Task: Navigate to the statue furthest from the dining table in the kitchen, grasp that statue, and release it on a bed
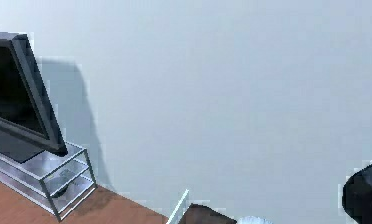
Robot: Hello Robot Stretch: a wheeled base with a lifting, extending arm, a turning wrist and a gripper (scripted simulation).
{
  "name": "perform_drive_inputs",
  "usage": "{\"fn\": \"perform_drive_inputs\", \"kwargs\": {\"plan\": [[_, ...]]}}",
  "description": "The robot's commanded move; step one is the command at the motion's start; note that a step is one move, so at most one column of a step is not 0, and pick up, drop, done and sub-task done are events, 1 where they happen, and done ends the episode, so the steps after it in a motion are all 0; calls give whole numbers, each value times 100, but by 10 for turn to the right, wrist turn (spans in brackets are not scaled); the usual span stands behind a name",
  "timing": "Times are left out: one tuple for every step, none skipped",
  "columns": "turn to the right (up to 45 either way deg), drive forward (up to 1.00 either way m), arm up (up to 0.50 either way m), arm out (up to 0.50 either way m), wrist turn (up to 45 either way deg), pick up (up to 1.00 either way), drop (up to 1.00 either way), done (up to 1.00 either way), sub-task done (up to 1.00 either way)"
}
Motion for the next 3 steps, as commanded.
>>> {"fn": "perform_drive_inputs", "kwargs": {"plan": [[0,0,0,0,450,0,0,0,0],[0,0,0,0,420,0,0,0,0],[0,0,-40,0,0,0,0,0,0]]}}
